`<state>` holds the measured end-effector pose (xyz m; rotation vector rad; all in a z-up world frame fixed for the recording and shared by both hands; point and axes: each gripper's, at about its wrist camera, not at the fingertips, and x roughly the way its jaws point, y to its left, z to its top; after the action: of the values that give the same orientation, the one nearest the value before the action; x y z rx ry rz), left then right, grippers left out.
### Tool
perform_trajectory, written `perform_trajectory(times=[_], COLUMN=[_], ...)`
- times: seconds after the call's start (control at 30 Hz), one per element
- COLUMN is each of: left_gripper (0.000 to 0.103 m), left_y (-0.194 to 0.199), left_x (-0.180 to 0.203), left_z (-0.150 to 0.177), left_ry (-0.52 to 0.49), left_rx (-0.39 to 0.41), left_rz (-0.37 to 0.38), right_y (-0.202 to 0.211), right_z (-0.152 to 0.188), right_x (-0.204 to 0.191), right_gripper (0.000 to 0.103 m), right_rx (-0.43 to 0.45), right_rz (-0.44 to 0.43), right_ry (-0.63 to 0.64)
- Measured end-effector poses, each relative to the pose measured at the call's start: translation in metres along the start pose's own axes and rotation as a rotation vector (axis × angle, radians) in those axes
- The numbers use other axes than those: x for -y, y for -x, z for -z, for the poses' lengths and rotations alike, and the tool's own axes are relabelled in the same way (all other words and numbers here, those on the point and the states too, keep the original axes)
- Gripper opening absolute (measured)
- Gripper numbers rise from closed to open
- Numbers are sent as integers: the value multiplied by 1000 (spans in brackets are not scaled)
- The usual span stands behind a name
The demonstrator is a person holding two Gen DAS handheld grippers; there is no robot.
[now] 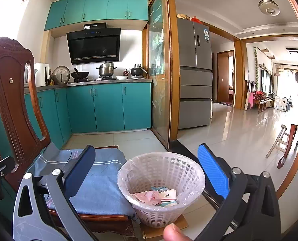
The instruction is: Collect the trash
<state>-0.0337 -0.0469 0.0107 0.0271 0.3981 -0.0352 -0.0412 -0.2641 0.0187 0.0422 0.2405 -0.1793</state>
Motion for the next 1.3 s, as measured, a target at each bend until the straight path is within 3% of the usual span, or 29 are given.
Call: perform_trajectory(times=[1.3], left_gripper=[100], left_y=[-13], left_x=[-1], left_z=[6], left_ry=[17], left_rx=[-41], left_rz=[-25], right_y=[-14], right_z=[9], right_x=[2], right_gripper=[100], right_rx=[-40], right_rz=[-14], right_ry=[1])
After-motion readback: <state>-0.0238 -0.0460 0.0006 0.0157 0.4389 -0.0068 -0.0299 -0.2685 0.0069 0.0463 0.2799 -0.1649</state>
